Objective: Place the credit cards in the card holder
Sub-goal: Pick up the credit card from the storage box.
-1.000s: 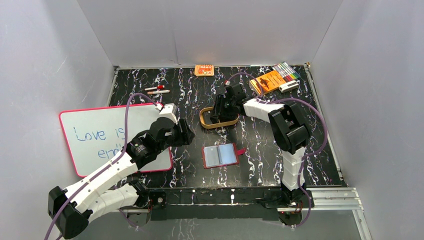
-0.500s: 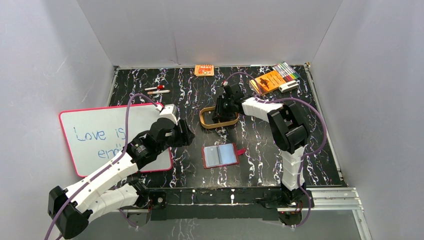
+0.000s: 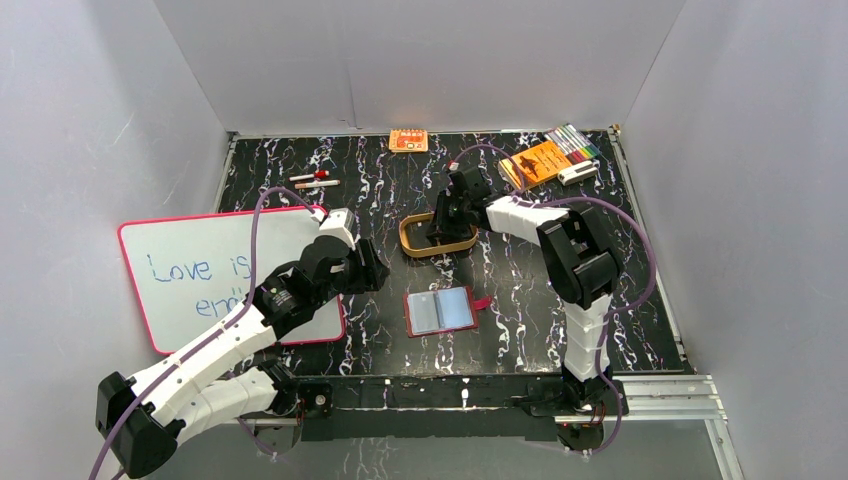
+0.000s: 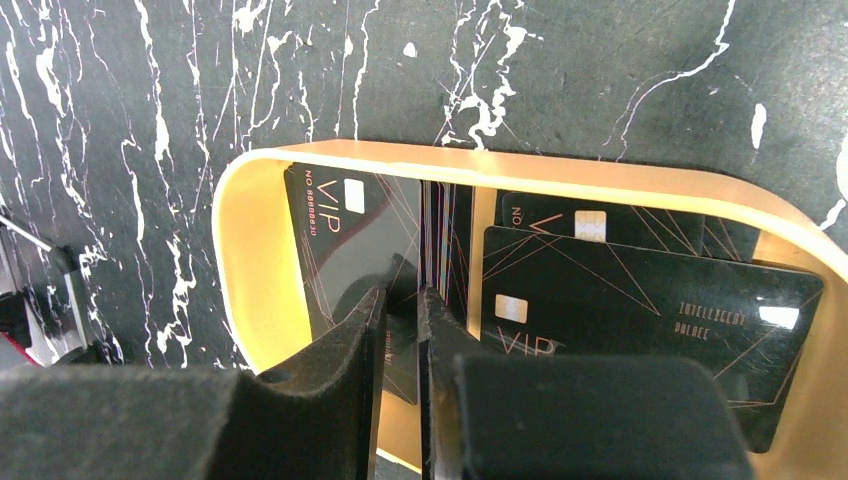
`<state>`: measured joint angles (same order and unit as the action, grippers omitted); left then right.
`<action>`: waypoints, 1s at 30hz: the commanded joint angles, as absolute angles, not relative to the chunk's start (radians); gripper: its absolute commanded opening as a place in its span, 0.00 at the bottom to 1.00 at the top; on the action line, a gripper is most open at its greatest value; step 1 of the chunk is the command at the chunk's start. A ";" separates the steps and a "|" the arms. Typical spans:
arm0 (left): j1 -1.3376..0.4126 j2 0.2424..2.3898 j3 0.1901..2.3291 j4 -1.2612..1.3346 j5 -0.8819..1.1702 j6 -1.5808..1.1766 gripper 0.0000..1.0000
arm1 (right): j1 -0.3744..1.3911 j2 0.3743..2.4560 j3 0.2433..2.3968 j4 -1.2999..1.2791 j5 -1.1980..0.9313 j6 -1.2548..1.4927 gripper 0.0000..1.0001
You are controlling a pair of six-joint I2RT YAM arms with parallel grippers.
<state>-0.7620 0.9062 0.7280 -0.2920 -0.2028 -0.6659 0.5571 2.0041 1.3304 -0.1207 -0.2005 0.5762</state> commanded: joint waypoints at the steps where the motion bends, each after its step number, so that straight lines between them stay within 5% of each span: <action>1: -0.761 0.893 0.727 -0.286 -0.213 -0.667 0.56 | 0.546 1.959 1.301 -0.107 -0.176 0.576 0.18; 30: -0.762 0.900 0.739 -0.283 -0.210 -0.665 0.56 | 0.511 1.843 1.230 -0.041 -0.271 0.649 0.00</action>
<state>-0.7620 0.9066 0.7280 -0.2920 -0.2024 -0.6659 0.5163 1.9007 1.2404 -0.0711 -0.2417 0.6296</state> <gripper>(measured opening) 0.557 0.133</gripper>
